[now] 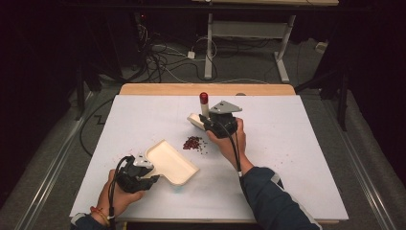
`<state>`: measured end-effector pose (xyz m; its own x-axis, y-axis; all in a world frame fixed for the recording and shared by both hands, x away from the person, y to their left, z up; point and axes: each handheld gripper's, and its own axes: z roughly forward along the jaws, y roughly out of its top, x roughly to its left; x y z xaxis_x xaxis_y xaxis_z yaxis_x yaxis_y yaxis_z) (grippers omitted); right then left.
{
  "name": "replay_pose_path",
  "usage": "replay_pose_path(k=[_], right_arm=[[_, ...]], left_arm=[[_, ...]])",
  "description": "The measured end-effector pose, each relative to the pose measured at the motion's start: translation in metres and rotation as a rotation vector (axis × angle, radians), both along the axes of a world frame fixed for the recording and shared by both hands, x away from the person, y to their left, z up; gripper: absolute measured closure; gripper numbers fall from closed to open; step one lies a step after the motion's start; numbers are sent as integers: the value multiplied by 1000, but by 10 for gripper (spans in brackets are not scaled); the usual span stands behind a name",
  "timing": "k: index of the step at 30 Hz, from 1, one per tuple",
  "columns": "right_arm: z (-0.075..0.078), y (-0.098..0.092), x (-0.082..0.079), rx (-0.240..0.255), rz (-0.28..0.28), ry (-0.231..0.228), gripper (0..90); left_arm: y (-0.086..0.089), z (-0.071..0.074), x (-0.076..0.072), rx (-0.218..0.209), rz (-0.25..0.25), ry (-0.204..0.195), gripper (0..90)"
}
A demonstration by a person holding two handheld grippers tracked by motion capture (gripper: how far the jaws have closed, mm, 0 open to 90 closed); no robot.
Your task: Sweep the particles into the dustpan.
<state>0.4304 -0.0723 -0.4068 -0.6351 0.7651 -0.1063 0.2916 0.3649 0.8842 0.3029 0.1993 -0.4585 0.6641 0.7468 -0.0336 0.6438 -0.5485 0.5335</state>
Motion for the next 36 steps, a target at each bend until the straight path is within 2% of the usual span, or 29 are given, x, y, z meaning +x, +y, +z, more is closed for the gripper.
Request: replay_pose_path(k=[2,6,12,18,25,36], right_arm=[[0,4,-4,3,8,11,699],[0,13,-15,-37,21,-8,699],[-3,19,-25,5,38,9,696],[-3,16,-31,42,49,22,695],[-4,18,-38,36,45,22,692],[-6,29,-61,32,63,14,691]], left_arm=[[-3,-1,1,3,1,2,639],[-9,-4,2,8,14,3,639],[-19,-7,4,12,30,10,638],[-24,-9,6,9,39,14,638],[-32,-12,10,5,62,26,638],[-44,-11,17,20,65,39,638]])
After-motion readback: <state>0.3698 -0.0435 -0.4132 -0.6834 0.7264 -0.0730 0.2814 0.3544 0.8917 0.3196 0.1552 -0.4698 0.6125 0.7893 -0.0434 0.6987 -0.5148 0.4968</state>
